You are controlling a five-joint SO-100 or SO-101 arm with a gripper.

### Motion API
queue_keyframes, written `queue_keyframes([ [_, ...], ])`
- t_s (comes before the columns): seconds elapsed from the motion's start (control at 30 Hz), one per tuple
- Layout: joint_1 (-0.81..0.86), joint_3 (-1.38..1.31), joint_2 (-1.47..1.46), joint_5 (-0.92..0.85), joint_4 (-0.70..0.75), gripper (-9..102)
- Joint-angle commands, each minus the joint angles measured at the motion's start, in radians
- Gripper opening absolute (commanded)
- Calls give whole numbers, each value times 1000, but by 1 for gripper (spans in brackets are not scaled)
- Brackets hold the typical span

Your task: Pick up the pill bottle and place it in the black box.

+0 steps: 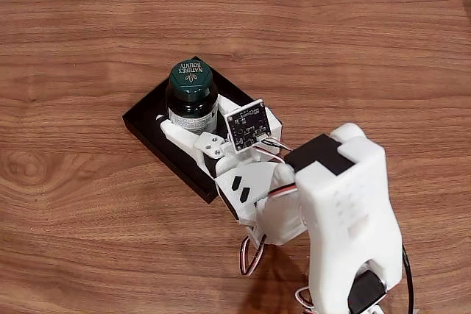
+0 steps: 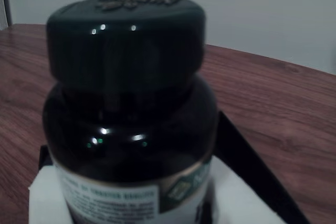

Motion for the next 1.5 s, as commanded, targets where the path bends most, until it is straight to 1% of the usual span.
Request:
queue_keyframes([
  [0.0,-12,-51,20,9,-61,21],
  [0.6,11,-104,-21,17,-54,36],
  [0.87,29,-66,8,35,-29,46],
  [1.2,106,100,199,64,35,50],
  [1.4,186,262,387,101,74,51],
  [1.47,213,314,465,112,106,51],
])
